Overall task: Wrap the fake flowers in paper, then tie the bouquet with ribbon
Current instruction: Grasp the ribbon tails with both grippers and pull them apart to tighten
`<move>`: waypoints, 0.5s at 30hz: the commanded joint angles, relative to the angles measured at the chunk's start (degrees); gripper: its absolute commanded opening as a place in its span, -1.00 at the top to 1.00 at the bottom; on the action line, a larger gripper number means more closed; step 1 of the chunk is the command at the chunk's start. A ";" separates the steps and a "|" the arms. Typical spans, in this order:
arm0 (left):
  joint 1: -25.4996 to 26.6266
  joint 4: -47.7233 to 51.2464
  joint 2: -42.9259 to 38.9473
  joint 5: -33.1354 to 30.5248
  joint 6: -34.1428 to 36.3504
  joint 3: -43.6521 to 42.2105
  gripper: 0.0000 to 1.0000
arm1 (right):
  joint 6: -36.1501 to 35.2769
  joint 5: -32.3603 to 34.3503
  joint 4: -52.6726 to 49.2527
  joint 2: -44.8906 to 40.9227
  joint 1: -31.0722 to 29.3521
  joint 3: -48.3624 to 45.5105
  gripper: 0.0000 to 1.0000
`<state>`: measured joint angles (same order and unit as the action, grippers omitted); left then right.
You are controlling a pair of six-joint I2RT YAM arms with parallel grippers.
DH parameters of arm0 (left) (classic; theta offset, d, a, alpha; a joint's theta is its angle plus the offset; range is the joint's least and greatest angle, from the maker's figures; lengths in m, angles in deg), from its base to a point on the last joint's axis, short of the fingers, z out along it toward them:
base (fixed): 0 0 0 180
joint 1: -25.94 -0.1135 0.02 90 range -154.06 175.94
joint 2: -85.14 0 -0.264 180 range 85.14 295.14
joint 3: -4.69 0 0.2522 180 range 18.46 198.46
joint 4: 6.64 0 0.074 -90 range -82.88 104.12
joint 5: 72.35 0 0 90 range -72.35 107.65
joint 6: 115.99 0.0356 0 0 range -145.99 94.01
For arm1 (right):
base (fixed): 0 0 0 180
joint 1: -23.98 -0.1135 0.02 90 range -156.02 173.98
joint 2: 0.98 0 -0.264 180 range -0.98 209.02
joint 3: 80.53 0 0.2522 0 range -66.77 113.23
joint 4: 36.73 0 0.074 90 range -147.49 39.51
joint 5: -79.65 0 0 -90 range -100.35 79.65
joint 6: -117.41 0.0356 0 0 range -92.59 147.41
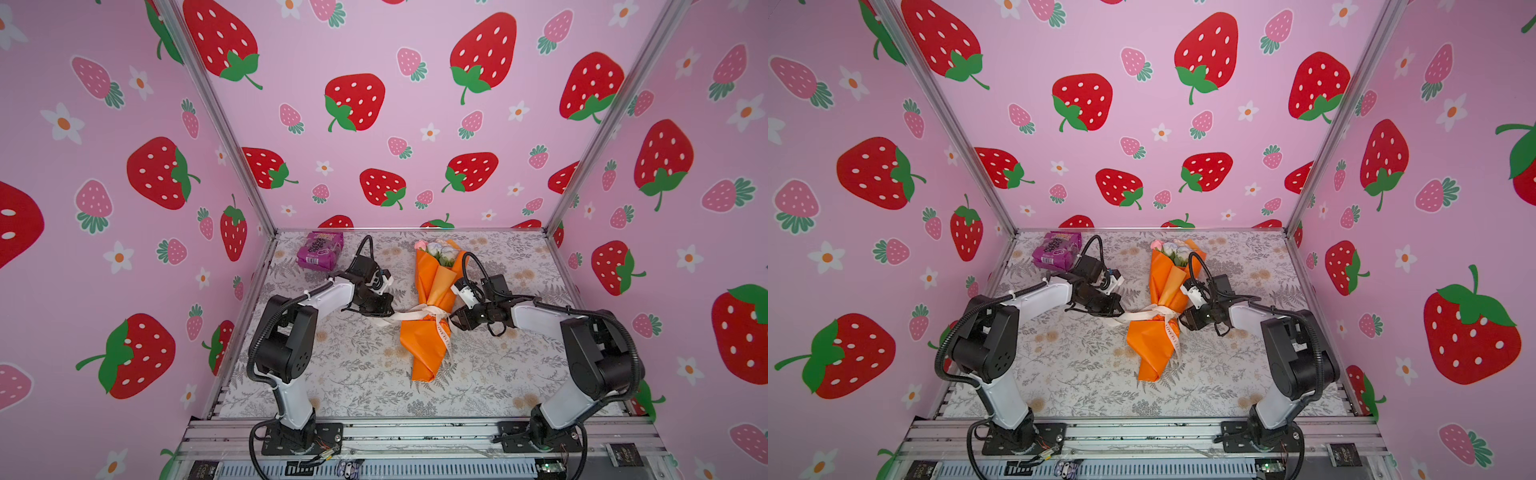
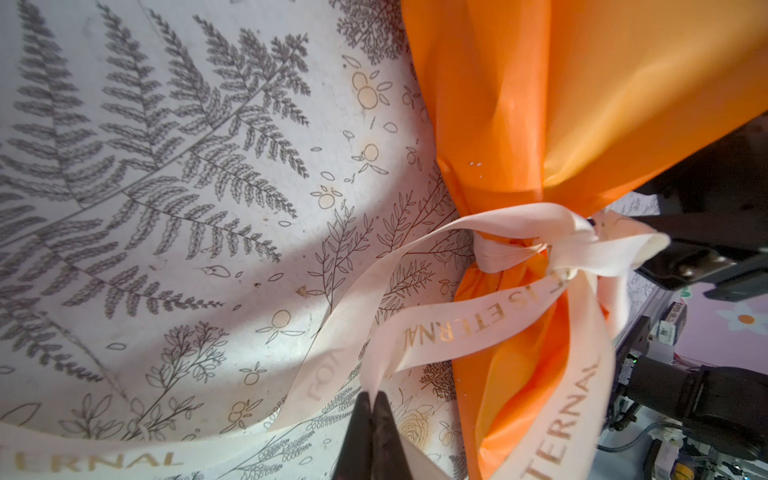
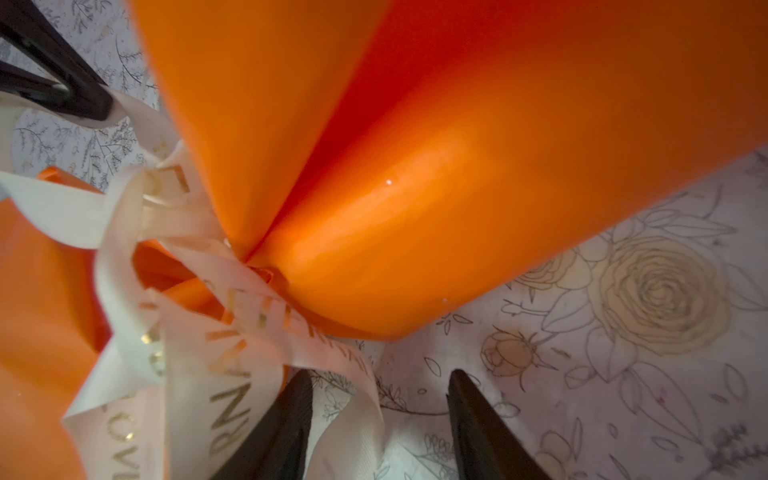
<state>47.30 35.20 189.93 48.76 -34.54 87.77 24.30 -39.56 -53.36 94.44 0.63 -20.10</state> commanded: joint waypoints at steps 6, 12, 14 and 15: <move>-0.24 0.88 0.59 2.26 0.79 1.88 1.00 | -0.30 -2.82 5.91 -0.22 -0.64 -0.92 0.06; -0.16 0.67 0.15 2.56 0.32 1.63 1.00 | 3.28 -1.57 7.20 -0.66 -0.64 -1.80 0.69; -0.10 0.60 -0.34 2.05 0.27 1.40 1.00 | 5.58 1.35 6.60 -2.22 -0.64 -2.61 0.81; -0.21 0.53 -0.54 1.79 0.27 1.22 1.00 | 6.62 2.16 6.39 -3.00 -0.64 -3.08 0.85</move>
<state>47.30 35.20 189.91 49.81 -34.76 88.04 28.86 -40.00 -46.83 94.26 0.34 -21.84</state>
